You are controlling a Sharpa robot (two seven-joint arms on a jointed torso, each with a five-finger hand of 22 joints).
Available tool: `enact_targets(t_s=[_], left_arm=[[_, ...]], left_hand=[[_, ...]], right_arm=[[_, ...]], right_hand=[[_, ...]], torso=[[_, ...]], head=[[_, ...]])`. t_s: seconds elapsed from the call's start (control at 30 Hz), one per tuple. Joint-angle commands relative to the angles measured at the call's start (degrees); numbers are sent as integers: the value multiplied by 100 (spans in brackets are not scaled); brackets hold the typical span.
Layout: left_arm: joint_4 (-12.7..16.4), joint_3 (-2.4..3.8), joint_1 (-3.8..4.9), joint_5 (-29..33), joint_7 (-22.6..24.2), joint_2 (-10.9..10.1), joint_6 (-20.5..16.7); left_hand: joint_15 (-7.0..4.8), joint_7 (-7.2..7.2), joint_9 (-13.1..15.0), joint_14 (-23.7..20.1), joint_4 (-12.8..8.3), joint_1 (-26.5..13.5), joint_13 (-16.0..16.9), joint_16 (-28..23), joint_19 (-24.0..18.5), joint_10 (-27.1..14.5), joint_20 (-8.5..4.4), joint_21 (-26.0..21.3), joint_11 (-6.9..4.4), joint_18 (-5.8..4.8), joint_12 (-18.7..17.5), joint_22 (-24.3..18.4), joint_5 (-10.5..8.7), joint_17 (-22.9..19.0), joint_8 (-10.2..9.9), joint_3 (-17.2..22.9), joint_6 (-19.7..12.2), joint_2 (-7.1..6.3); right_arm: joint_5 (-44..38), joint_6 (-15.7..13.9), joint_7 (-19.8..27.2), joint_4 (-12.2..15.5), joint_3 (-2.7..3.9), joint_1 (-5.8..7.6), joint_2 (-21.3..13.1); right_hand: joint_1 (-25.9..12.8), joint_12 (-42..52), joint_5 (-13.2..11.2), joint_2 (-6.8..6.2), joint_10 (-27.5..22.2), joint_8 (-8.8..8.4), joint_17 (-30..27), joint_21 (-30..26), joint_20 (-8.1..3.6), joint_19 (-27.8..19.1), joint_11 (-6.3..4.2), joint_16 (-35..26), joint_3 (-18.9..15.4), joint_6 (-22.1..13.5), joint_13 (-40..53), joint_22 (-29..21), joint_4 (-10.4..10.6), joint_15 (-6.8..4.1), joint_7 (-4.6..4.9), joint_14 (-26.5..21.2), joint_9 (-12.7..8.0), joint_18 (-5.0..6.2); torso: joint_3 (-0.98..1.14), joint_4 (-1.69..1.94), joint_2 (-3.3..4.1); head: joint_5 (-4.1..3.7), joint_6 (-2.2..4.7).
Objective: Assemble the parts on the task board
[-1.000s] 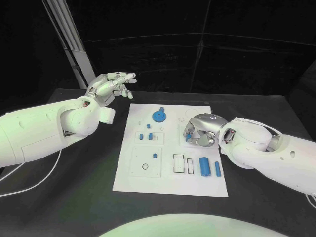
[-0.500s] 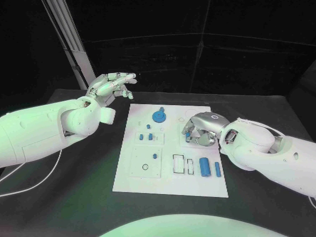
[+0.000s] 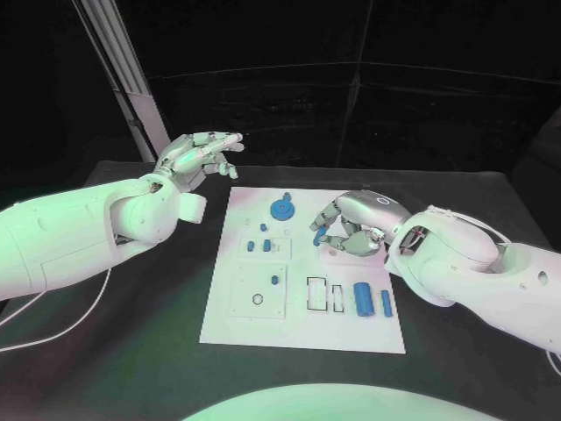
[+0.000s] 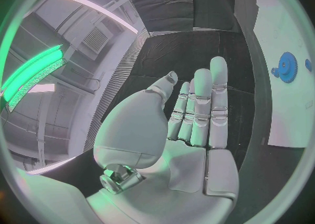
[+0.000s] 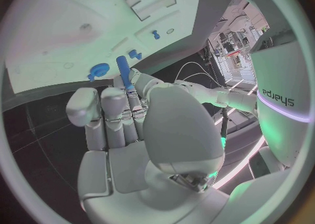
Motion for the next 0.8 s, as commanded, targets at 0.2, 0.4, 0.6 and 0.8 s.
enact_targets(t_s=[0.2,0.4,0.6,0.8], left_arm=[[-2,4,7,-14,34,48,29],[4,5,8,-14,42,73,33],[13,5,10,-14,45,97,40],[19,5,11,-14,45,97,37]], left_hand=[[-4,5,0,-26,-13,49,-7,37,-44,-32,1,24,-6,73,38,6,-33,-8,24,-30,-36,-4],[-4,5,0,-26,-13,49,-7,37,-44,-32,1,24,-6,73,38,6,-33,-8,24,-30,-36,-4],[-4,5,-1,-28,-16,54,-9,37,-46,-38,1,25,-5,73,38,7,-34,-9,24,-31,-40,-4],[-4,5,-1,-28,-16,54,-9,37,-46,-38,1,25,-5,73,38,7,-34,-9,24,-31,-40,-4]], right_arm=[[641,-154,616,-24,-3,6,366],[683,-36,836,-178,-170,3,754],[596,68,966,-397,-468,-4,1120],[484,225,990,-600,-670,-5,1304]], right_hand=[[20,-44,10,-21,41,-31,93,62,-12,75,-1,90,69,48,7,72,-5,-16,8,35,-3,-61],[19,-70,34,-26,29,-46,122,77,-13,78,9,124,109,35,5,87,-22,-10,18,43,-8,-63],[20,-90,64,-25,18,-54,130,86,-12,78,15,140,143,26,4,95,-38,-5,24,43,-11,-64],[19,-96,72,-27,14,-56,128,89,-11,78,17,141,151,23,4,99,-43,-4,25,41,-11,-65]], torso=[[-9,12,8],[-4,5,28],[-6,3,25],[-1,-12,21]], head=[[128,3],[267,-40],[353,-92],[408,-137]])
